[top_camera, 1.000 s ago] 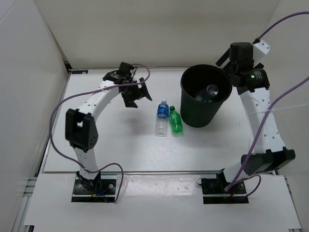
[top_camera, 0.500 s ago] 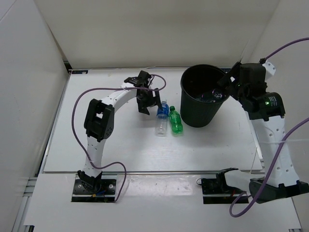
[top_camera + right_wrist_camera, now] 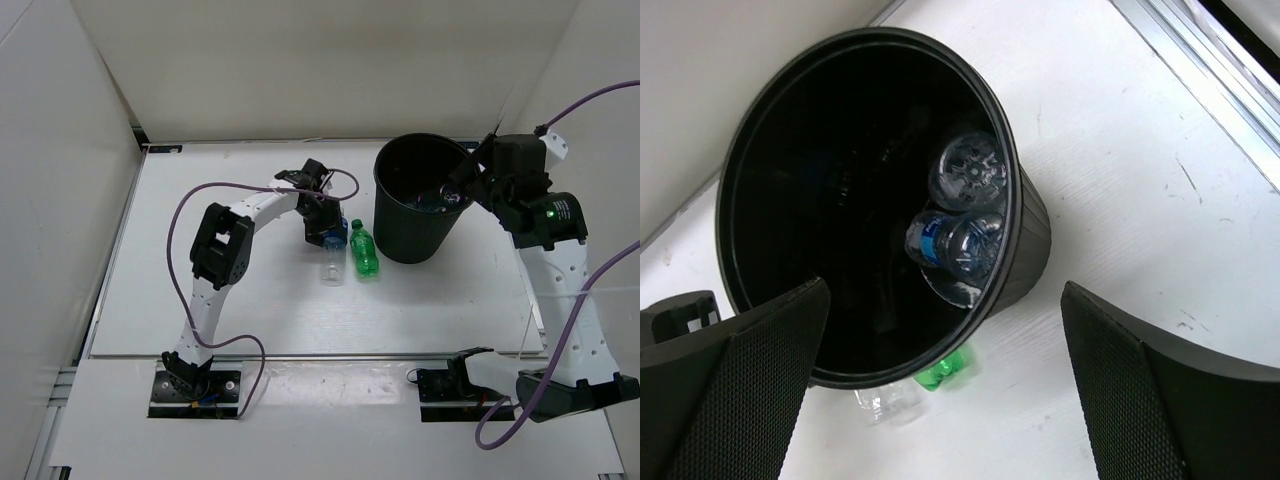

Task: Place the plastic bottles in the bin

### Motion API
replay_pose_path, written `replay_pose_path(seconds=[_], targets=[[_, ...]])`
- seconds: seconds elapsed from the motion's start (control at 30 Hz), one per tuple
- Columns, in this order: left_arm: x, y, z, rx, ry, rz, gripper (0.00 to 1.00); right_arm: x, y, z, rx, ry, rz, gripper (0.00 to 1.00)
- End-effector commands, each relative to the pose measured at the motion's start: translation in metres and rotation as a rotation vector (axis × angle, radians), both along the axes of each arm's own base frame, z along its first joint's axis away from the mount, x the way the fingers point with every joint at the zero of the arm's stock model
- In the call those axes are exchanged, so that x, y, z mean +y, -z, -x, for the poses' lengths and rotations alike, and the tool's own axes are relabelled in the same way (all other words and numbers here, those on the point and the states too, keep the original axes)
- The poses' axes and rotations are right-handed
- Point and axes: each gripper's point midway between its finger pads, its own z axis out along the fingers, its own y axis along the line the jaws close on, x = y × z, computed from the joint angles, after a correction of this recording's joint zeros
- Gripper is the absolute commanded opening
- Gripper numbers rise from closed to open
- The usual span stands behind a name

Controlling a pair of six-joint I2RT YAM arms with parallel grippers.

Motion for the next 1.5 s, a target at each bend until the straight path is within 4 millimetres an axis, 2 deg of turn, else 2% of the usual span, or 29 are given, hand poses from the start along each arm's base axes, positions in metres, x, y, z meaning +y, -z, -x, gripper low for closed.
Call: replay_pose_path(seconds=[0.0, 0.1, 0.13, 0.2, 0.23, 0.27, 0.33, 0.37, 0.4, 0.47, 0.5, 0.53, 0.57, 0.63, 0.67, 0.77, 0.8, 0.83, 0.93, 1.0, 1.1, 1.17, 1.2, 1.23, 1.3, 1.33, 1.4, 1.43, 1.47], targets=[[0.003, -0.012, 0.004, -0.025, 0.018, -0.007, 0.60, -0.007, -0.005, 0.008, -0.023, 0.019, 0.021, 1.00], [0.009, -0.036, -0.003, -0.086, -0.004, -0.034, 0.57, -0.009, -0.004, 0.009, -0.021, 0.041, 0.011, 1.00], [0.017, -0.059, -0.015, -0.148, -0.037, -0.052, 0.57, -0.013, -0.004, 0.009, -0.024, 0.060, 0.023, 1.00], [0.027, -0.090, -0.030, -0.229, -0.078, -0.077, 0.57, -0.015, -0.005, 0.009, -0.028, 0.076, 0.021, 1.00], [0.035, -0.135, -0.053, -0.345, -0.142, -0.068, 0.57, -0.015, -0.003, 0.010, -0.020, 0.076, 0.023, 1.00], [0.039, -0.158, -0.057, -0.381, -0.180, -0.069, 0.57, -0.017, -0.003, 0.010, -0.021, 0.083, 0.028, 1.00], [0.060, -0.212, -0.082, -0.517, -0.297, -0.065, 0.60, -0.019, 0.003, 0.014, -0.005, 0.095, 0.031, 1.00], [0.059, -0.267, -0.093, -0.661, -0.337, 0.020, 0.62, -0.018, 0.003, 0.014, -0.009, 0.102, 0.020, 1.00], [0.057, -0.292, -0.097, -0.732, -0.352, 0.074, 0.62, -0.020, 0.000, 0.015, -0.022, 0.115, 0.014, 1.00], [0.056, -0.336, -0.099, -0.859, -0.377, 0.172, 0.64, -0.020, 0.001, 0.017, -0.016, 0.121, 0.007, 1.00], [0.045, -0.362, -0.103, -0.940, -0.386, 0.234, 0.65, -0.020, 0.001, 0.017, -0.016, 0.121, 0.007, 1.00], [0.042, -0.374, -0.108, -0.975, -0.386, 0.253, 0.65, -0.020, -0.003, 0.016, -0.029, 0.126, -0.004, 1.00], [0.026, -0.398, -0.116, -1.029, -0.360, 0.317, 0.65, -0.020, -0.008, 0.017, -0.041, 0.126, -0.007, 1.00], [0.005, -0.423, -0.118, -1.073, -0.322, 0.423, 0.65, -0.019, -0.006, 0.014, -0.033, 0.126, -0.005, 1.00], [-0.004, -0.426, -0.125, -1.088, -0.312, 0.467, 0.65, -0.021, -0.006, 0.014, -0.034, 0.133, 0.000, 1.00], [-0.037, -0.437, -0.118, -1.122, -0.280, 0.590, 0.68, -0.024, -0.009, 0.017, -0.047, 0.144, 0.005, 1.00], [-0.048, -0.426, -0.121, -1.110, -0.268, 0.590, 0.72, -0.026, -0.010, 0.017, -0.048, 0.152, 0.010, 1.00], [-0.062, -0.426, -0.114, -1.108, -0.248, 0.608, 0.74, -0.028, -0.008, 0.019, -0.041, 0.159, 0.017, 1.00], [-0.086, -0.421, -0.101, -1.090, -0.195, 0.640, 0.75, -0.034, -0.014, 0.024, -0.062, 0.177, 0.033, 1.00], [-0.103, -0.408, -0.091, -1.071, -0.158, 0.630, 0.76, -0.034, -0.016, 0.026, -0.070, 0.177, 0.030, 1.00], [-0.113, -0.404, -0.082, -1.064, -0.133, 0.630, 0.80, -0.034, -0.012, 0.026, -0.060, 0.177, 0.034, 1.00], [-0.114, -0.403, -0.081, -1.066, -0.115, 0.632, 0.83, -0.034, -0.012, 0.026, -0.060, 0.177, 0.034, 1.00], [-0.110, -0.408, -0.078, -1.071, -0.124, 0.629, 0.91, -0.034, -0.012, 0.026, -0.060, 0.177, 0.034, 1.00], [-0.100, -0.427, -0.072, -1.124, -0.122, 0.623, 1.00, -0.034, -0.012, 0.026, -0.060, 0.177, 0.034, 1.00], [-0.087, -0.447, -0.065, -1.177, -0.137, 0.615, 1.00, -0.034, -0.012, 0.026, -0.060, 0.177, 0.034, 1.00], [-0.074, -0.471, -0.057, -1.224, -0.160, 0.621, 1.00, -0.034, -0.016, 0.026, -0.069, 0.177, 0.031, 1.00], [-0.058, -0.484, -0.054, -1.262, -0.176, 0.601, 1.00, -0.034, -0.014, 0.024, -0.060, 0.177, 0.034, 1.00], [-0.054, -0.480, -0.053, -1.266, -0.179, 0.575, 1.00, -0.034, -0.014, 0.024, -0.060, 0.177, 0.034, 1.00], [-0.041, -0.495, -0.041, -1.302, -0.178, 0.568, 1.00, -0.032, -0.013, 0.024, -0.059, 0.169, 0.029, 1.00]])
